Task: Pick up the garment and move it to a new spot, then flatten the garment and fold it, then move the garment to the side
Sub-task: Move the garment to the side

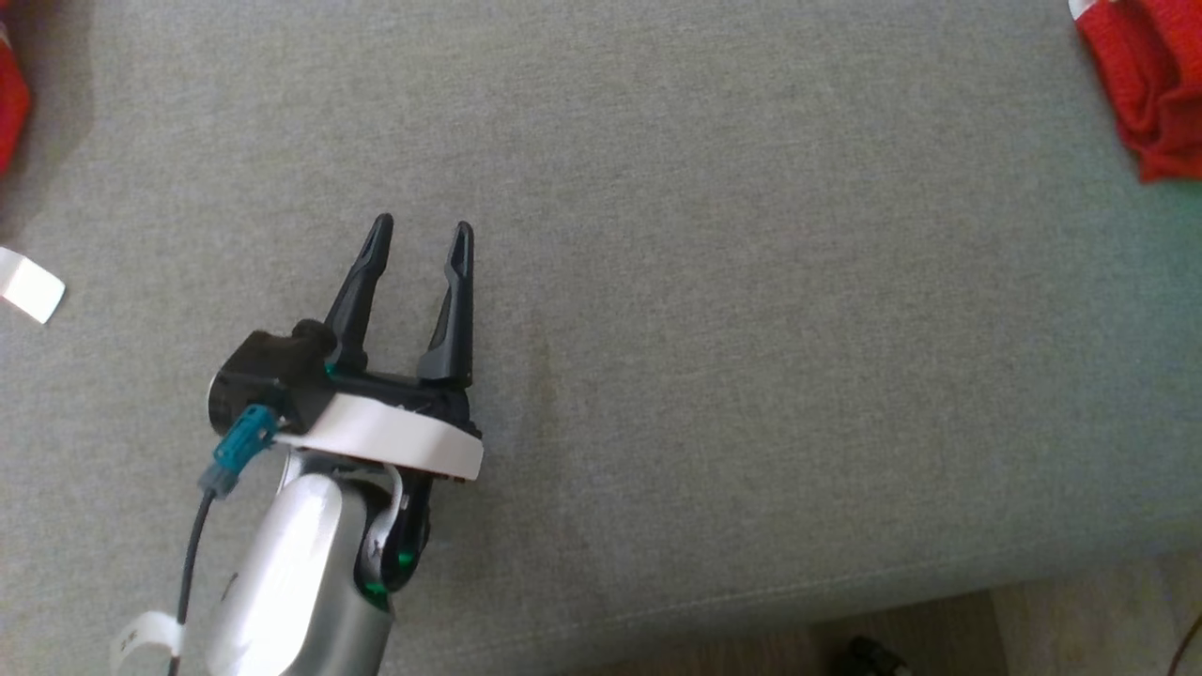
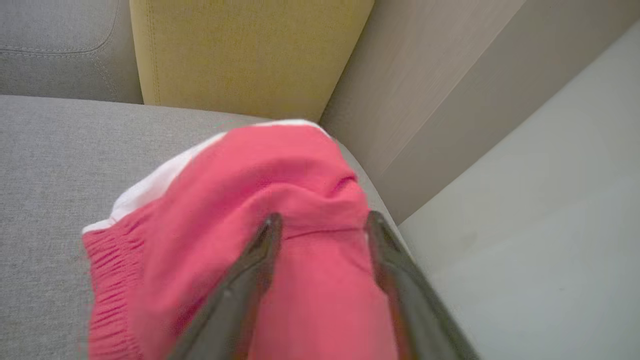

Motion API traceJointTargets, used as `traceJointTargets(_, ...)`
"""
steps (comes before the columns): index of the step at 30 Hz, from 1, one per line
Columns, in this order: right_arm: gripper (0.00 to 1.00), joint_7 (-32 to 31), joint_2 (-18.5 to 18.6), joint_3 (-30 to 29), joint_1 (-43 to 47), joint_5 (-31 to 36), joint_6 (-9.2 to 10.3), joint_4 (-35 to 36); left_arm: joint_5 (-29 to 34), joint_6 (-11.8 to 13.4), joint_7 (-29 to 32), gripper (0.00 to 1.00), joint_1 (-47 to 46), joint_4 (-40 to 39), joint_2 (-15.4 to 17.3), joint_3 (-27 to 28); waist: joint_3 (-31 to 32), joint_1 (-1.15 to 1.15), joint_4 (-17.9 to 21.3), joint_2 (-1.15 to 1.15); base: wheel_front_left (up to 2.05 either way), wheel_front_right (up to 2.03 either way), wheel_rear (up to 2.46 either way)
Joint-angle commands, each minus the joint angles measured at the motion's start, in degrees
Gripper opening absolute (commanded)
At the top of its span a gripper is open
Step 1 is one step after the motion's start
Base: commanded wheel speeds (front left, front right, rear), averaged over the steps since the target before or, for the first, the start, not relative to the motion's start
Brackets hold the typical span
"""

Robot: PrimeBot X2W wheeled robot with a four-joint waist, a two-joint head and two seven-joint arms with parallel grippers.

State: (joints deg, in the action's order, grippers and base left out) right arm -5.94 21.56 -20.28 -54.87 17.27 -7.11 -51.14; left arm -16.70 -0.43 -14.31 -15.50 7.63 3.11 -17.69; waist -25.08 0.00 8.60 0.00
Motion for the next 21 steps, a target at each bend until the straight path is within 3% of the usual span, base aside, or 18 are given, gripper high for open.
traceJointTargets(1,1.0,0.6,0.5,0.3,-1.1,0.4,-0.37,2.0,0.4,0.2,-0.7,1.0,0.0,-1.6,0.4,1.4,0.1,0.0,0.0,0.0,0.0,0.0,0.0)
traceJointTargets(8,1.0,2.3,-1.3,0.7,-1.0,1.6,-0.37,2.0,0.1,0.4,-0.7,1.0,0.3,-1.4,0.4,1.1,1.1,0.0,-0.1,0.0,0.0,0.0,0.0)
traceJointTargets(16,1.0,7.5,-3.7,5.5,-0.9,-0.5,-0.37,1.7,-0.8,0.7,-0.7,1.0,0.6,-1.3,0.2,2.2,4.5,0.0,-1.3,0.0,0.0,0.0,0.0)
traceJointTargets(21,1.0,13.1,-8.0,7.6,1.7,-4.0,-0.37,2.6,-1.8,1.3,-0.7,1.0,1.4,-0.5,0.1,5.2,9.2,0.0,-2.9,0.0,0.0,0.0,0.0)
